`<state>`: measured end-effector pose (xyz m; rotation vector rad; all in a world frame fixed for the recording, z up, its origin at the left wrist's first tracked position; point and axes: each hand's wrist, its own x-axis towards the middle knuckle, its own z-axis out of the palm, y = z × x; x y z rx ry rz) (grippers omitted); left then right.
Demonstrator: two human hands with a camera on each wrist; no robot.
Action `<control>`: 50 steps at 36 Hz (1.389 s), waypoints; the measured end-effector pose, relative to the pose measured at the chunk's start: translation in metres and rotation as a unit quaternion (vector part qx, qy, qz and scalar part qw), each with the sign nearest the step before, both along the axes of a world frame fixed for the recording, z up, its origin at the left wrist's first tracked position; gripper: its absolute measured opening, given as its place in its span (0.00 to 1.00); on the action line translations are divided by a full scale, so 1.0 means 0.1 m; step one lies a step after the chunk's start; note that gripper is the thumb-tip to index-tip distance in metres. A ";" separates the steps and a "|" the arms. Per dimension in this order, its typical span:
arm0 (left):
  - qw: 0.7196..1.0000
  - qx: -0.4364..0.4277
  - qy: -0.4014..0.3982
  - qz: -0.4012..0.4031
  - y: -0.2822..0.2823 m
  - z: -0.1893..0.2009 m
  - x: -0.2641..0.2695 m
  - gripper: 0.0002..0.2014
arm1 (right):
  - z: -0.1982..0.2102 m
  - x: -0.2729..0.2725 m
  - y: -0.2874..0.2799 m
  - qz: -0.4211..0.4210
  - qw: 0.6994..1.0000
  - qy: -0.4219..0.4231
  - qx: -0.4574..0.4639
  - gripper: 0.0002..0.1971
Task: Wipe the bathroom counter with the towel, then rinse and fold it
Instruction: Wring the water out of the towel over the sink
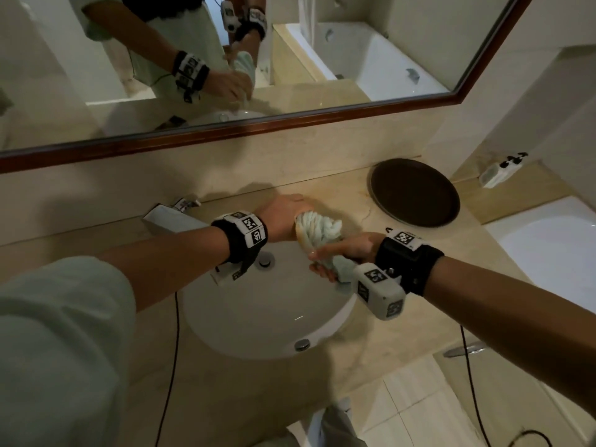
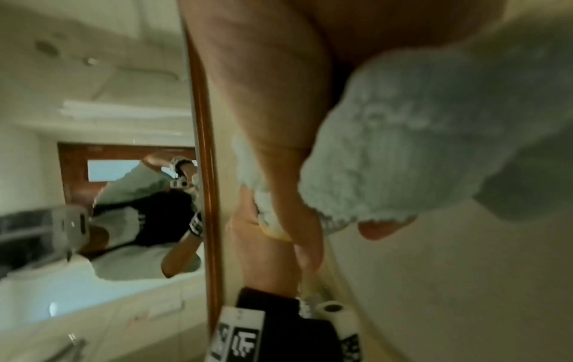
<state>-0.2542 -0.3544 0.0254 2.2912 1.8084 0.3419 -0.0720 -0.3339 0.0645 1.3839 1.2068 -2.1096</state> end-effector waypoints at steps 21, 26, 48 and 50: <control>0.992 -0.007 0.109 -0.056 -0.16 0.13 -0.34 0.15 | -0.05 -0.14 -0.19 0.160 0.966 0.015 0.202 0.12; 0.987 -0.067 0.145 -0.021 -0.12 0.16 -0.29 0.14 | -0.13 -0.27 -0.20 0.241 0.859 -0.076 0.445 0.40; 0.879 -0.405 0.056 0.244 -0.25 -0.20 0.23 0.23 | -0.44 -0.33 0.00 0.359 0.649 -0.128 0.659 0.24; 0.874 -0.424 0.006 0.237 -0.28 -0.25 0.20 0.18 | -0.45 -0.33 0.02 0.369 0.642 -0.121 0.661 0.23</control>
